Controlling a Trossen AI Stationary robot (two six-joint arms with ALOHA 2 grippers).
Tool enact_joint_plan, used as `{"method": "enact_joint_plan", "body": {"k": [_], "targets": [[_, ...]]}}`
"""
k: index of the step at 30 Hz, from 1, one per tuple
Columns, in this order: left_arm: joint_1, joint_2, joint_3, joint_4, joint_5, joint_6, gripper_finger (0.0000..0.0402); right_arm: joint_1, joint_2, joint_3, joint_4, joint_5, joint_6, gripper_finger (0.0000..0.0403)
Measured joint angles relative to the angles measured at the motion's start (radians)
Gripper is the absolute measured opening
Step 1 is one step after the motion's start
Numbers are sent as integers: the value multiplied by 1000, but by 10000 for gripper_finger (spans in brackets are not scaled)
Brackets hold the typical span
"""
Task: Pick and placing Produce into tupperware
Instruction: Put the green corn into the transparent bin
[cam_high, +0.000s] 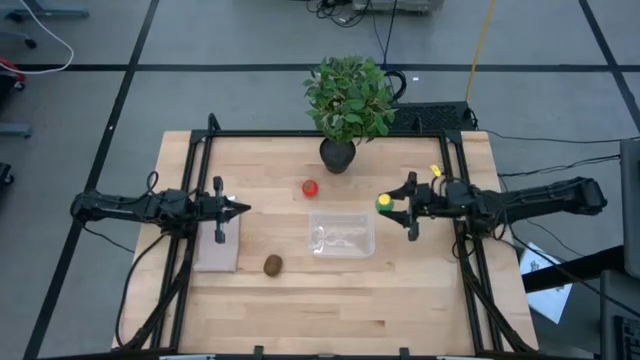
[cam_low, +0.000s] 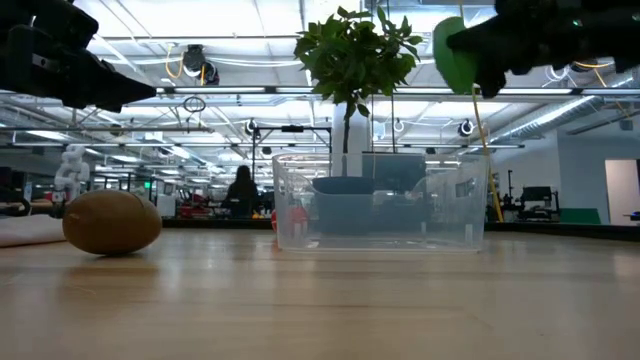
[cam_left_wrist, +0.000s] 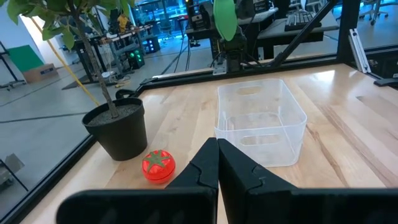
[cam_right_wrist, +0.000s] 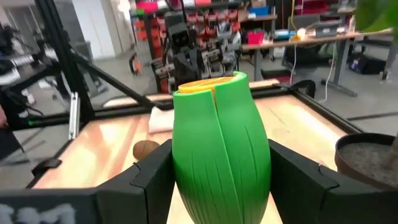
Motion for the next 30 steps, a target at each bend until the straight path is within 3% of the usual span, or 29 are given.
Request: {"method": "enact_joint_plan", "body": {"k": [7, 21, 30], "targets": [[0, 0, 0, 0, 0, -1, 3, -27, 162, 191, -209, -5, -49, 208], [0, 0, 0, -3, 0, -2, 3, -152, 354, 348, -193, -234, 18, 208], [0, 0, 0, -3, 0, -2, 3, -171, 513, 472, -229, -336, 20, 208]]}}
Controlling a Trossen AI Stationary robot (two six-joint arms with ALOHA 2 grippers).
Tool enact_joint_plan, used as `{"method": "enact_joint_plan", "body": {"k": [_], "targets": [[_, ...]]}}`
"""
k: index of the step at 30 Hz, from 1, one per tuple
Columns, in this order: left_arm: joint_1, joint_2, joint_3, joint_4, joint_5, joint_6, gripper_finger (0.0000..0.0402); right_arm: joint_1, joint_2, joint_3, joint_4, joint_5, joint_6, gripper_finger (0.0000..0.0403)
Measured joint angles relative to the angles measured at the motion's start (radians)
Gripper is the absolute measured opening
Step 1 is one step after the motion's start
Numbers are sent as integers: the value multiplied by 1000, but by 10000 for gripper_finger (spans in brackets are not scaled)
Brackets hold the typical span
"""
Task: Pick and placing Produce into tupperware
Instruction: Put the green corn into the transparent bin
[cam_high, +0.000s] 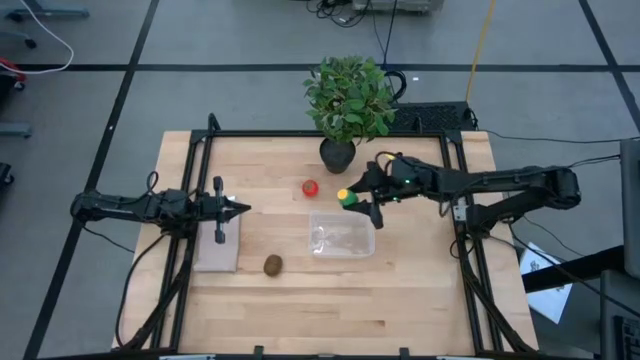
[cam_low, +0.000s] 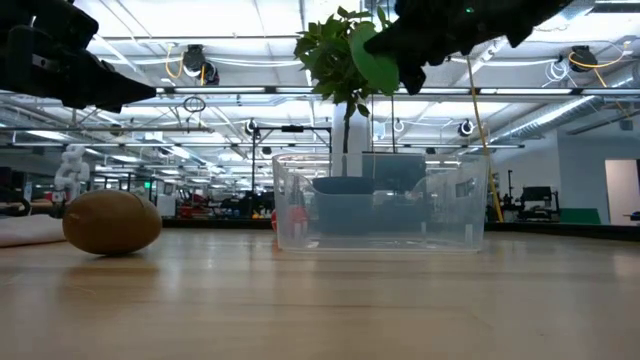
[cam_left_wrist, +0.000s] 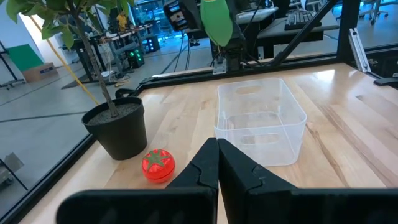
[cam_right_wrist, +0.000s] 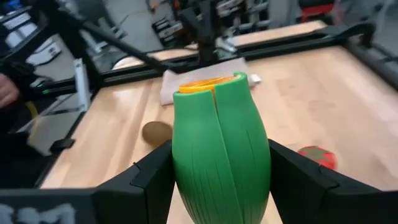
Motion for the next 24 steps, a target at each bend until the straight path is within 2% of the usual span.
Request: {"method": "enact_joint_plan", "body": {"k": [14, 24], "targets": [[0, 0, 0, -1, 0, -4, 3, 5, 205, 183, -43, -41, 5, 208], [0, 0, 0, -2, 0, -4, 3, 8, 303, 332, -247, -40, -83, 208]]}}
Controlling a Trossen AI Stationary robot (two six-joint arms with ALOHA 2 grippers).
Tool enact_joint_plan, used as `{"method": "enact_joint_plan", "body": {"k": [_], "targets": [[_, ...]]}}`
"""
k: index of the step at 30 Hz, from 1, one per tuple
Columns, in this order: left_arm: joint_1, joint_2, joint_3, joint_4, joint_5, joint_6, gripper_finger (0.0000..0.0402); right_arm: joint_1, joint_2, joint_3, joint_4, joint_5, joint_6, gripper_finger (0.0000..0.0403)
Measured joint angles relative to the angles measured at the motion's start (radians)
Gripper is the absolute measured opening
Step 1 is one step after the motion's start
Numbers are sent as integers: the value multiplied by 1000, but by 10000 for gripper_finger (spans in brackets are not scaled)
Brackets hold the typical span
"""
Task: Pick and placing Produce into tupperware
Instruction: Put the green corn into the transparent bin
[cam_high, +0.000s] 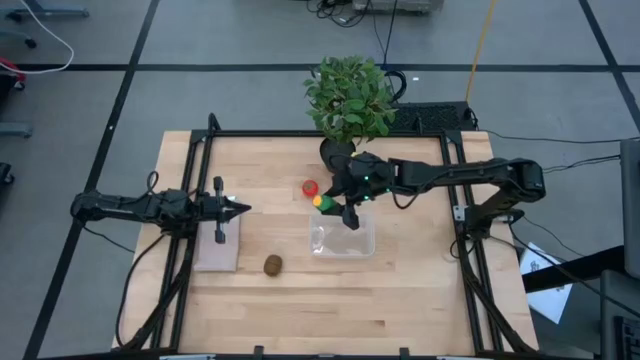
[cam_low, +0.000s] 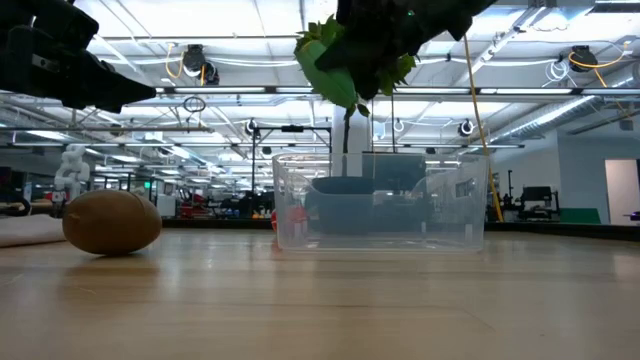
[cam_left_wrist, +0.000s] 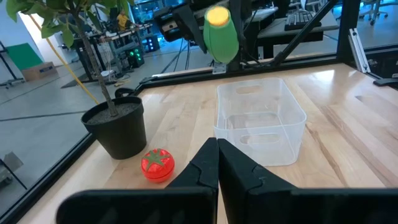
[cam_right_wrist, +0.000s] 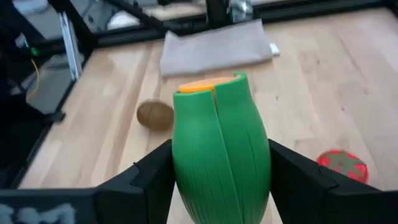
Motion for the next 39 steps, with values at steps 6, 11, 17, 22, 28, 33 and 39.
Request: {"method": "enact_joint_plan", "body": {"k": [6, 11, 17, 22, 28, 33, 39], "targets": [[0, 0, 0, 0, 0, 1, 3, -3, 67, 65, -108, 0, -21, 208], [0, 0, 0, 0, 0, 1, 3, 12, 150, 136, -204, -10, -42, 208], [0, 0, 0, -6, 0, -1, 3, 23, 211, 178, -236, -21, -52, 208], [0, 0, 0, -8, 0, -2, 3, 27, 226, 180, -290, -20, -56, 208], [0, 0, 0, -8, 0, -3, 3, 31, 225, 180, -344, -20, -52, 208], [0, 0, 0, -8, 0, -3, 3, 36, 238, 180, -343, -22, -57, 208], [0, 0, 0, -8, 0, -3, 3, 35, 286, 179, -355, -15, -73, 208]]}}
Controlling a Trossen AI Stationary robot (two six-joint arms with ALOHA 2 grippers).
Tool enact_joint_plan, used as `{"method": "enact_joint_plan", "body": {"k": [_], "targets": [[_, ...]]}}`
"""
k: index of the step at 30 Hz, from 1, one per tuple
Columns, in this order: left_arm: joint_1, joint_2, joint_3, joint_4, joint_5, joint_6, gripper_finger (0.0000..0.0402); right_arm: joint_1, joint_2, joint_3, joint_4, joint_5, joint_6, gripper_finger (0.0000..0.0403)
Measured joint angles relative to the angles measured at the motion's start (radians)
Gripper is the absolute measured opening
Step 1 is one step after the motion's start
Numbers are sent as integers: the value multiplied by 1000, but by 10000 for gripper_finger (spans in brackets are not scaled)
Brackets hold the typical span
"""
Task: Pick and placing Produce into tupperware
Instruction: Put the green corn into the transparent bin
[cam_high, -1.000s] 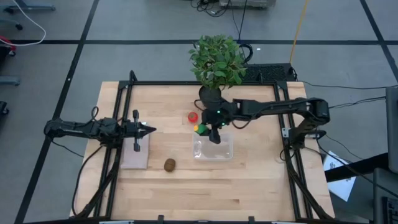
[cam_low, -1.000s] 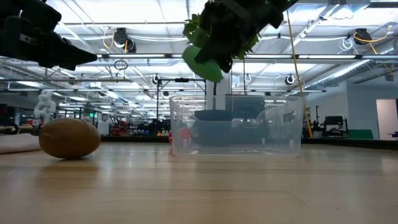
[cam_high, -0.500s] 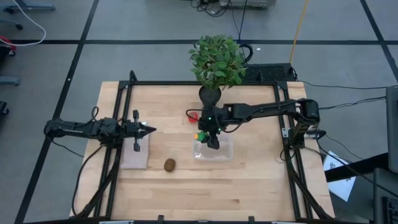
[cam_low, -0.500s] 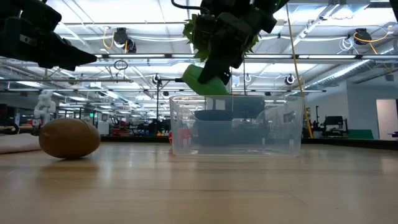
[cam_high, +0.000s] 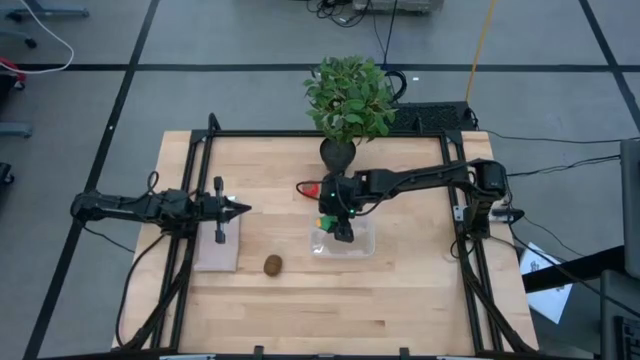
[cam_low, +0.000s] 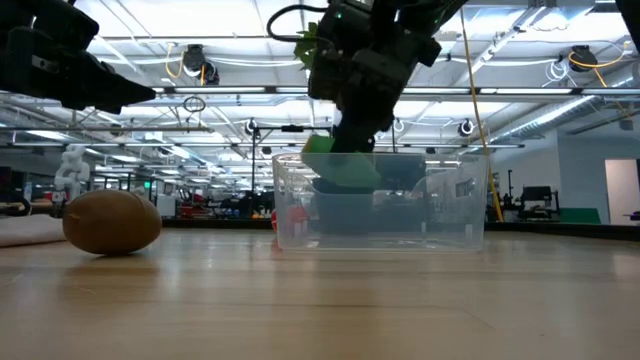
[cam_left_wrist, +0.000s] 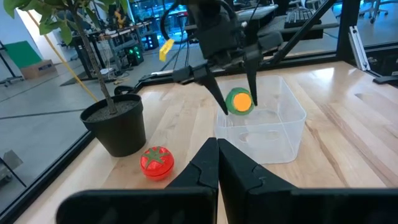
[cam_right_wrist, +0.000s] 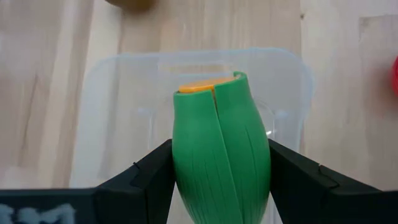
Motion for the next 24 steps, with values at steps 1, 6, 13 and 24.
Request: {"method": "enact_joint_plan", "body": {"k": [1, 6, 13, 24], "targets": [[0, 0, 0, 0, 0, 0, 3, 0, 0, -1, 1, 0, -1, 208], [0, 0, 0, -3, 0, 0, 3, 0, 6, 0, -18, 3, 4, 208], [0, 0, 0, -7, 0, 0, 3, 20, 5, 0, -24, 29, 13, 208], [0, 0, 0, -13, 0, 2, 3, 23, 52, 2, 22, 30, 40, 200]]}}
